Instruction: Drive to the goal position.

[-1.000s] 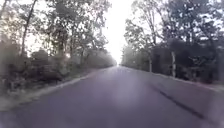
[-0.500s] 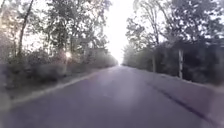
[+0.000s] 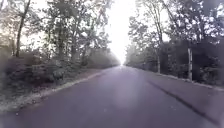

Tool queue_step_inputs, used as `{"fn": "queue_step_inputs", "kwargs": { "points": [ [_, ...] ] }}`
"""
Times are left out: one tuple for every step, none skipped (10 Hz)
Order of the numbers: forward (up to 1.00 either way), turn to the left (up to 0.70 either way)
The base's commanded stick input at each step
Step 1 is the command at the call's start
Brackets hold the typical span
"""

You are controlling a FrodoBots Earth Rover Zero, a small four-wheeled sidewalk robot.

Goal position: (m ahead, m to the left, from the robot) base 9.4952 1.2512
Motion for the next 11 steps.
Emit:
{"fn": "queue_step_inputs", "kwargs": {
  "points": [
    [1.0,0.0],
    [1.0,0.0],
    [1.0,0.0],
    [1.0,0.0],
    [1.0,0.0],
    [1.0,0.0],
    [1.0,0.0],
    [1.0,0.0],
    [1.0,0.0],
    [1.0,0.0],
    [1.0,0.0]
  ]
}}
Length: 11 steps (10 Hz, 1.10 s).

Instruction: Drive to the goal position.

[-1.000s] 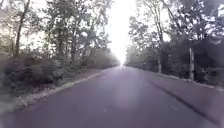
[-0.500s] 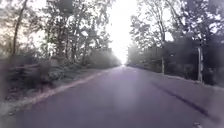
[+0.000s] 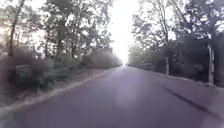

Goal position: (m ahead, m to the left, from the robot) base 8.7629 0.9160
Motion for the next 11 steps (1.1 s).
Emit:
{"fn": "queue_step_inputs", "kwargs": {
  "points": [
    [1.0,0.0],
    [1.0,0.0],
    [1.0,0.0],
    [1.0,0.0],
    [1.0,0.0],
    [1.0,0.0],
    [1.0,0.0],
    [1.0,0.0],
    [1.0,0.0],
    [1.0,0.0],
    [1.0,0.0]
  ]
}}
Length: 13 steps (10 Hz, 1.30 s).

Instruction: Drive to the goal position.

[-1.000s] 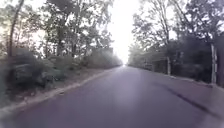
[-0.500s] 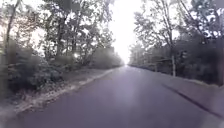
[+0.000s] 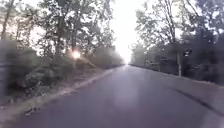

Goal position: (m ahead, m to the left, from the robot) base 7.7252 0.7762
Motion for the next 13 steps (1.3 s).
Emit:
{"fn": "queue_step_inputs", "kwargs": {
  "points": [
    [1.0,0.0],
    [1.0,0.0],
    [1.0,-0.09],
    [1.0,-0.37],
    [1.0,-0.38],
    [1.0,-0.4],
    [1.0,-0.4],
    [1.0,-0.4],
    [1.0,-0.19],
    [1.0,-0.09],
    [1.0,-0.02],
    [1.0,0.0],
    [1.0,0.0]
  ]
}}
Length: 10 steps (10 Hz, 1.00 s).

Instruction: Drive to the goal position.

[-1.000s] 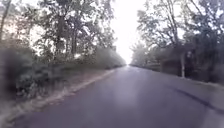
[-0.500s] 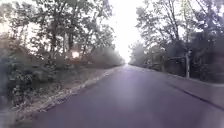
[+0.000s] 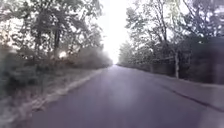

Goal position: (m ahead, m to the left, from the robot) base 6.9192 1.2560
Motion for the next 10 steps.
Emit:
{"fn": "queue_step_inputs", "kwargs": {
  "points": [
    [1.0,0.0],
    [1.0,0.0],
    [1.0,0.0],
    [1.0,0.0],
    [1.0,0.0],
    [1.0,0.0],
    [1.0,0.0],
    [1.0,0.0],
    [1.0,0.0],
    [1.0,0.0]
  ]
}}
